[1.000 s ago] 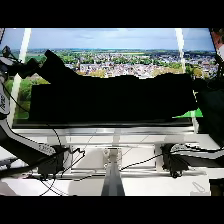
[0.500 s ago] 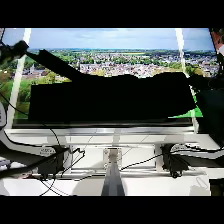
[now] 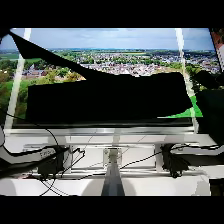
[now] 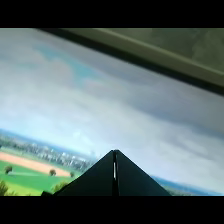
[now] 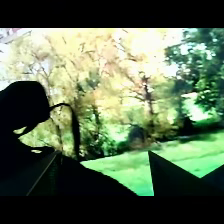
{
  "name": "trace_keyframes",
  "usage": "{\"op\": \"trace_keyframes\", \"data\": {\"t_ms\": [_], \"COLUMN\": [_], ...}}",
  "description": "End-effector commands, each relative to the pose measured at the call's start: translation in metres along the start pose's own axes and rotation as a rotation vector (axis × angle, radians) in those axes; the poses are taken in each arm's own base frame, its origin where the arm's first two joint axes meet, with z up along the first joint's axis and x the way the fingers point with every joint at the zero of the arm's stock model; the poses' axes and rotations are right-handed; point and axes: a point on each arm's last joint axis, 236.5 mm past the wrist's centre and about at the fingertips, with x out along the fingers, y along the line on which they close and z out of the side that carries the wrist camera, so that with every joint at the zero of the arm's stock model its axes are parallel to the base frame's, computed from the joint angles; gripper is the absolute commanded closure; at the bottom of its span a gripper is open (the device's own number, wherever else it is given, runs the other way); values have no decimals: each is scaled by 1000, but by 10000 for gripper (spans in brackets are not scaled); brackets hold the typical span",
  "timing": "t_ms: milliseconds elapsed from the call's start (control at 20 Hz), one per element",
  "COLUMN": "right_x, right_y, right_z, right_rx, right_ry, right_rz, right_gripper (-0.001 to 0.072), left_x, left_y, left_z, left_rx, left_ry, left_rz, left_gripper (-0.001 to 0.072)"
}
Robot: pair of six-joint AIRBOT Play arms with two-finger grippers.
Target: Fold the clothes and pants, and hang the long-sleeved shirts on hangers.
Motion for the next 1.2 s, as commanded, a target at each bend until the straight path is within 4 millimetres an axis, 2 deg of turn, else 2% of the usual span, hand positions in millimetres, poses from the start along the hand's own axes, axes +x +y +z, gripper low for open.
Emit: {"op": "trace_keyframes", "data": {"t_ms": [0, 50, 150, 250, 350, 400, 500, 650, 750, 900, 950, 1000, 1100, 1150], "right_x": [-3, -4, -4, -3, -6, -4, 11, 38, 61, 91, 96, 99, 99, 94], "right_y": [-2, 0, 6, 34, 73, 83, 83, 88, 98, 103, 108, 111, 118, 119], "right_z": [10, 9, -2, -15, -21, -18, -5, 11, 6, -2, 0, 5, 21, 31], "right_rx": [4, 0, -47, -91, -166, -185, -193, -197, -201, -234, -249, -263, -285, -295], "right_ry": [15, 21, 66, 120, 125, 107, 60, 12, 46, 82, 71, 51, 0, -27], "right_rz": [-1, 3, 32, 166, 364, 414, 387, 324, 309, 248, 237, 223, 206, 198], "right_gripper": [116, 119, 120, 157, 165, 167, 133, 133, 133, 138, 173, 280, 617, 695], "left_x": [-31, -42, -59, -66, -61, -57, -48, -35, -24, -9, -6, -3, 0, 0], "left_y": [-55, -69, -78, -80, -82, -83, -85, -83, -76, -59, -52, -42, -17, -4], "left_z": [78, 99, 123, 123, 106, 97, 75, 46, 31, 3, -6, -17, -40, -56], "left_rx": [7, 34, 56, 18, 22, 24, 27, 28, 42, 96, 120, 150, 174, 173], "left_ry": [-189, -235, -287, -272, -203, -165, -84, 17, 64, 149, 182, 224, 314, 378], "left_rz": [-81, -98, -97, -106, -115, -120, -129, -135, -118, -63, -41, -11, 67, 103], "left_gripper": [704, 704, 704, 703, 703, 703, 702, 702, 703, 703, 702, 702, 703, 702]}}
